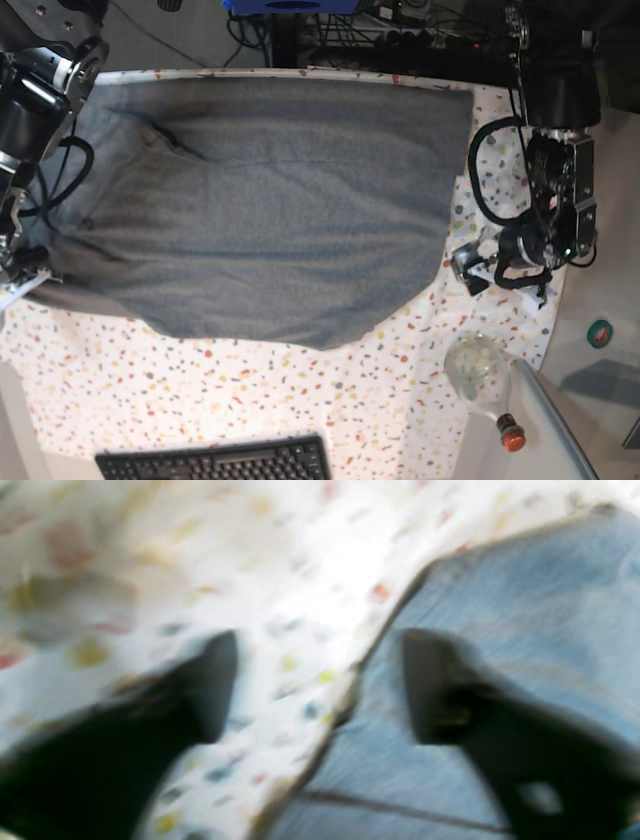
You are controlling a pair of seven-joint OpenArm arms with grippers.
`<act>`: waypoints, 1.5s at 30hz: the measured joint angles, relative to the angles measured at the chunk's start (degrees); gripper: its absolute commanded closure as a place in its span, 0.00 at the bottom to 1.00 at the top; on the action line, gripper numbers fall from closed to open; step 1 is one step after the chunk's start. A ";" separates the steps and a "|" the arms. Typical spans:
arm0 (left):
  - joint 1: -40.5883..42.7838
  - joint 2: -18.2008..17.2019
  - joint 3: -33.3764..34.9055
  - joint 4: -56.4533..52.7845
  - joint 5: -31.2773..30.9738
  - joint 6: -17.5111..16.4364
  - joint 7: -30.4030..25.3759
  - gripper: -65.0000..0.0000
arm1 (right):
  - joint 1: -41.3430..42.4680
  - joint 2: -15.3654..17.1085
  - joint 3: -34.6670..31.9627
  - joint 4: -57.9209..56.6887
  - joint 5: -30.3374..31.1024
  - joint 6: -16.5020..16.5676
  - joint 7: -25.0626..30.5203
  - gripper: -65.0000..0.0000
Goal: Layout the t-shirt on the table in an organized manner, then fold the t-shirt properly
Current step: 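Move the left gripper to the shirt's hem and grasp it, then lift the hem with the left gripper and fold it toward the collar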
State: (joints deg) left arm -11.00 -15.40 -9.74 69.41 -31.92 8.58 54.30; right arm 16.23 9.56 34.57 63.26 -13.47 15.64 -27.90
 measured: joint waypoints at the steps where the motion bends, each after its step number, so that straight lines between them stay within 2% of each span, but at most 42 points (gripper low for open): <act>1: -1.68 0.28 1.18 -2.43 0.20 -0.59 -0.28 0.00 | 0.00 0.02 0.04 0.00 -0.28 -0.02 -0.26 1.00; 4: -5.40 0.72 6.91 -8.13 0.33 -4.74 -0.09 0.00 | -0.07 -0.11 0.04 0.00 -0.17 -0.02 -0.22 1.00; 8: -9.20 3.34 10.56 -17.00 -0.11 -5.68 -8.22 0.11 | -0.07 -0.09 0.02 0.00 -0.04 -0.02 -0.20 1.00; 11: -11.50 3.87 10.56 -22.60 -0.28 -6.03 -13.11 0.22 | -0.07 0.07 0.15 0.00 -0.04 -0.02 -0.22 1.00; 13: -11.58 4.33 10.58 -22.99 0.26 -5.77 -14.05 0.39 | -0.04 0.13 0.35 0.00 -0.09 -0.02 -0.07 1.00; 17: -8.66 4.59 10.58 -19.21 0.22 -5.46 -14.14 0.96 | -0.13 1.31 0.20 0.00 -0.07 0.02 0.04 1.00; 18: -8.28 4.61 10.60 -18.84 0.15 -5.53 -13.46 1.00 | -0.26 1.51 0.20 0.00 -0.09 0.02 0.07 1.00; 21: -8.37 4.33 10.82 -18.56 0.24 -5.60 -12.83 1.00 | -0.39 1.51 0.20 0.00 -0.07 0.02 0.04 1.00; 24: -7.80 3.63 10.91 -16.72 4.81 -5.62 -12.41 1.00 | -0.42 1.46 0.17 0.00 -0.04 0.02 0.04 1.00; 27: -3.61 3.39 10.69 -7.06 11.41 -5.40 -11.87 1.00 | -0.42 1.31 0.09 0.00 -0.07 0.02 0.24 1.00; 30: 2.38 4.07 10.97 4.76 18.73 -1.77 -11.54 1.00 | -0.44 1.29 0.07 -0.07 -0.02 0.02 0.02 1.00; 34: 9.44 7.39 11.91 16.31 31.32 -0.94 -11.41 1.00 | -0.42 1.11 0.07 -0.17 -0.04 0.02 0.28 1.00; 37: 14.12 7.93 18.75 20.90 44.17 -1.16 -11.87 1.00 | -0.44 1.14 0.04 -0.26 -0.24 0.02 0.24 1.00; 40: 18.56 8.17 25.68 21.62 56.85 -1.14 -11.65 1.00 | -0.42 1.16 0.07 -0.26 -0.26 0.02 0.15 1.00; 42: 21.05 8.13 29.40 21.62 63.06 -1.40 -11.72 1.00 | -0.42 1.14 0.04 -0.26 -0.07 0.02 0.26 1.00; 45: 23.98 8.20 32.46 21.64 70.84 0.63 -12.11 1.00 | -0.42 1.16 0.04 -0.28 -0.04 0.02 0.28 1.00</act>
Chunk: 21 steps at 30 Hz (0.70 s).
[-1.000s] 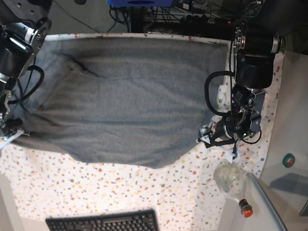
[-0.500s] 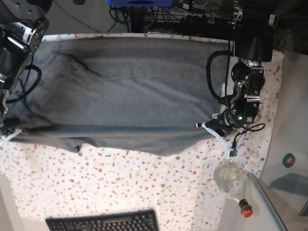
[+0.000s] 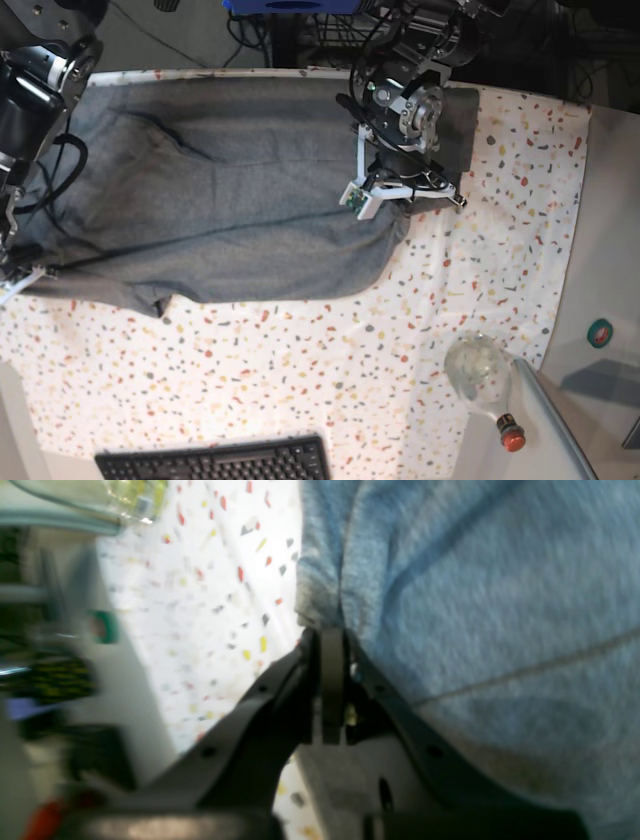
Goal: Layout the t-shirt on the table in an organized manner, then fold the t-shirt properly
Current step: 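Lift the hem with the left gripper and fold it toward the collar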
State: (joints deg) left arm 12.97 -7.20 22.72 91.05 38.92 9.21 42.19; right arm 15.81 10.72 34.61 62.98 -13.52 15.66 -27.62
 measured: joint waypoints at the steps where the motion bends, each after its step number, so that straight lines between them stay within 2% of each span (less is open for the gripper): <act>1: 0.57 0.02 0.52 0.17 2.27 1.18 0.00 1.00 | 0.00 0.00 0.00 0.00 -0.24 0.00 -0.17 1.00; 5: 1.92 -0.44 2.99 4.72 4.70 4.55 0.70 1.00 | 0.00 -0.04 0.00 0.00 -0.09 0.00 -0.13 1.00; 11: 0.98 1.36 2.99 13.38 5.88 4.98 0.33 1.00 | 0.00 -0.02 0.00 0.00 -0.04 0.00 -0.28 1.00; 13: 0.85 1.77 4.24 12.87 5.66 4.98 0.76 1.00 | 0.02 -0.02 0.00 0.00 -0.02 0.00 -0.26 1.00; 18: 1.75 2.40 15.32 7.69 5.68 4.98 0.13 1.00 | 0.02 -0.07 0.00 0.00 -0.02 0.00 -0.44 1.00; 19: 1.92 2.67 16.13 6.47 3.30 4.46 -0.31 1.00 | 0.02 -0.09 0.00 0.00 -0.02 0.00 -0.44 1.00; 21: 1.75 2.23 16.79 3.89 5.18 5.70 0.59 1.00 | -0.02 0.00 0.02 0.00 -0.26 0.00 -0.57 1.00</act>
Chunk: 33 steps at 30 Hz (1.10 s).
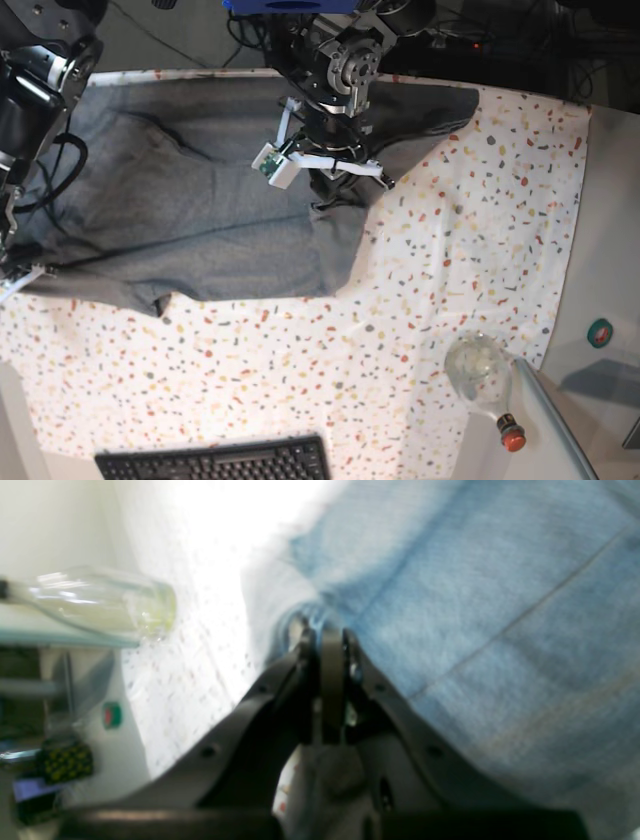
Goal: Layout the t-shirt on the table in an organized manner, then fold the t-shirt properly
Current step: 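Lift the hem with the left gripper and fold it toward the collar, then release the hem and regrasp the shirt's side with the left gripper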
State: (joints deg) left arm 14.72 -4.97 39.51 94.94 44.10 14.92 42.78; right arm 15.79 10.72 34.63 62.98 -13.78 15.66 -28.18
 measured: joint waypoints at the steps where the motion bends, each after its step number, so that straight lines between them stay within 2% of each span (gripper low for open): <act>1: -0.15 -0.11 0.02 -1.27 0.85 0.00 -0.17 1.00 | 0.02 -0.02 0.02 0.00 0.04 0.00 -0.07 1.00; 3: -0.09 -0.22 -0.22 -2.89 -0.87 -0.09 0.39 1.00 | 0.07 -0.15 0.00 0.02 0.28 0.00 0.35 1.00; 7: 0.31 -1.90 0.07 -3.56 0.13 -0.31 -0.13 1.00 | 0.00 0.04 0.02 0.02 0.24 0.00 0.20 1.00; 12: 0.55 -2.86 0.09 -3.67 0.02 -0.55 4.26 1.00 | 0.02 0.11 0.00 0.02 0.24 0.00 0.24 1.00; 15: 1.25 -2.84 0.31 -2.03 0.42 -0.61 4.42 0.69 | 0.02 0.00 0.00 0.02 0.22 0.00 0.22 1.00; 18: 3.30 -4.15 0.22 2.51 0.28 -0.92 4.55 0.44 | 0.02 0.00 -0.04 0.02 0.24 0.00 0.26 1.00; 21: 5.44 -5.22 0.07 8.50 0.44 -0.79 4.55 0.32 | 0.02 -0.02 -0.04 0.02 0.17 0.00 0.09 1.00; 23: 6.21 -5.35 -0.04 11.39 0.79 -1.81 4.55 0.29 | 0.04 -0.02 -0.04 0.02 0.24 0.00 0.07 1.00; 24: 6.23 -5.51 -0.85 12.26 0.44 -3.48 4.59 0.28 | 0.04 0.00 -0.04 0.02 0.26 0.00 0.11 1.00; 27: 5.38 -4.94 -7.02 13.25 -5.49 -9.42 4.44 0.22 | 0.02 0.00 -0.04 0.02 0.24 0.00 0.04 1.00; 29: 1.60 -5.35 -12.33 13.29 -15.37 -13.70 5.29 0.12 | 0.07 0.00 -0.04 0.00 0.22 -0.02 0.17 1.00; 31: -1.97 -5.25 -17.31 13.27 -26.56 -15.19 5.22 0.05 | 0.04 0.00 -0.04 0.02 0.17 0.00 0.11 1.00; 33: -5.07 -5.33 -21.11 12.87 -37.51 -16.15 6.82 0.03 | 0.07 -0.17 -0.09 0.02 0.28 0.00 0.28 1.00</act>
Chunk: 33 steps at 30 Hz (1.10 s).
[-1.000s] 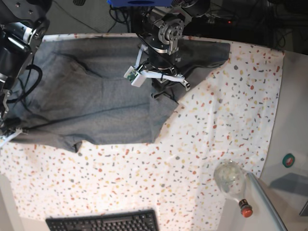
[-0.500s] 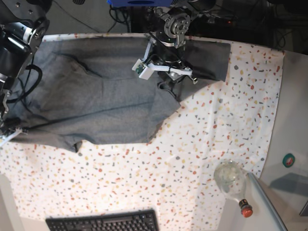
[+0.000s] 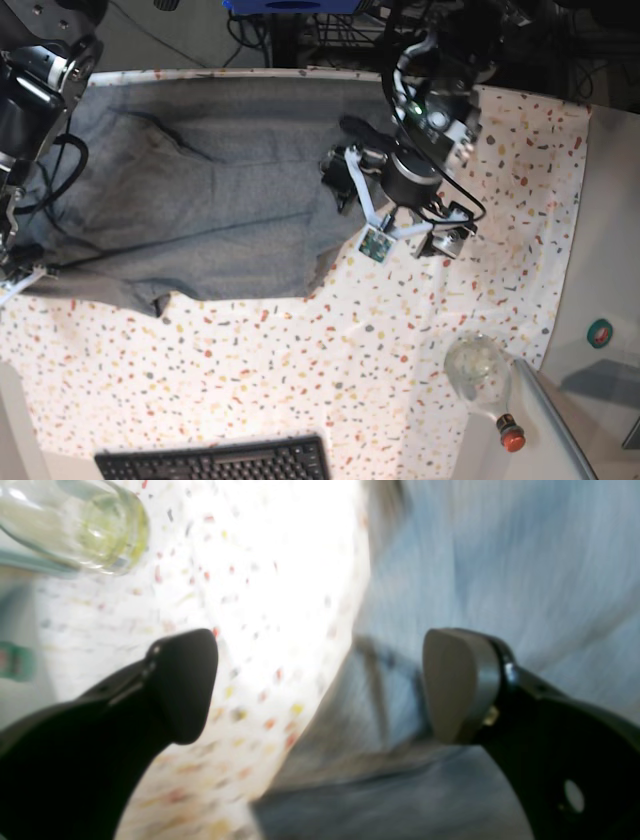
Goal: Layout the t-shirt on the table in an organized manner, then fold the t-shirt properly
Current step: 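Release the hem and regrasp the shirt's side with the left gripper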
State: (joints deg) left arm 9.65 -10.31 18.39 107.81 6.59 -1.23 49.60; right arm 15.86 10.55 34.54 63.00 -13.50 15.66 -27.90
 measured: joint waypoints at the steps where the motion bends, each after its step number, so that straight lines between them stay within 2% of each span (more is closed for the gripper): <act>1: -1.75 0.04 -1.84 -0.81 -6.38 -1.20 3.78 0.05 | 0.00 0.02 -0.02 -0.02 -0.11 0.00 -0.11 1.00; 2: -3.45 0.15 -3.34 -2.49 -12.94 -1.86 6.95 0.06 | 0.04 0.02 -0.02 -0.04 0.04 0.00 -0.07 1.00; 4: -7.06 0.33 -5.38 -7.13 -23.10 -1.90 9.05 0.09 | -0.04 0.02 -0.02 -0.02 -0.26 -0.04 -0.26 1.00; 7: -12.15 0.11 -5.97 -15.10 -29.49 -1.81 8.28 0.10 | 0.00 0.00 -0.04 -0.02 0.00 -0.02 -0.02 1.00; 10: -14.97 0.31 -5.99 -20.87 -31.21 -1.77 8.17 0.10 | -0.04 0.00 -0.04 0.00 0.04 -0.02 0.00 1.00; 16: -16.72 0.42 -6.10 -25.44 -31.56 -1.88 8.39 0.10 | -1.03 0.17 -0.04 0.00 -0.04 -0.02 0.17 1.00; 17: -16.98 0.46 -6.10 -26.38 -31.50 -2.34 8.17 0.10 | -1.14 0.17 -0.04 0.00 -0.07 -0.02 0.17 1.00; 19: -16.83 0.48 -6.51 -27.67 -31.52 -5.73 8.11 0.10 | -1.14 0.20 -0.04 0.00 -0.04 -0.02 0.17 1.00; 26: -16.81 0.63 -6.47 -29.35 -31.54 -8.52 8.09 0.10 | -1.16 0.15 -0.04 0.00 -0.04 -0.02 0.17 1.00; 29: -16.59 0.61 -6.47 -29.46 -31.50 -11.06 8.17 0.10 | -1.14 0.00 -0.04 0.00 -0.07 -0.02 0.20 1.00; 31: -16.65 1.07 -6.62 -29.73 -31.52 -12.76 8.24 0.16 | -1.16 0.00 -0.04 0.00 -0.04 -0.02 0.17 1.00; 33: -17.09 2.27 -6.73 -30.97 -31.50 -12.76 8.20 0.28 | -1.14 0.00 -0.04 0.00 -0.04 -0.02 0.22 1.00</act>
State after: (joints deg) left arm -7.44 -8.03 11.66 76.84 -24.91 -14.00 57.80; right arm 14.72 10.55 34.50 63.00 -13.54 15.64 -27.68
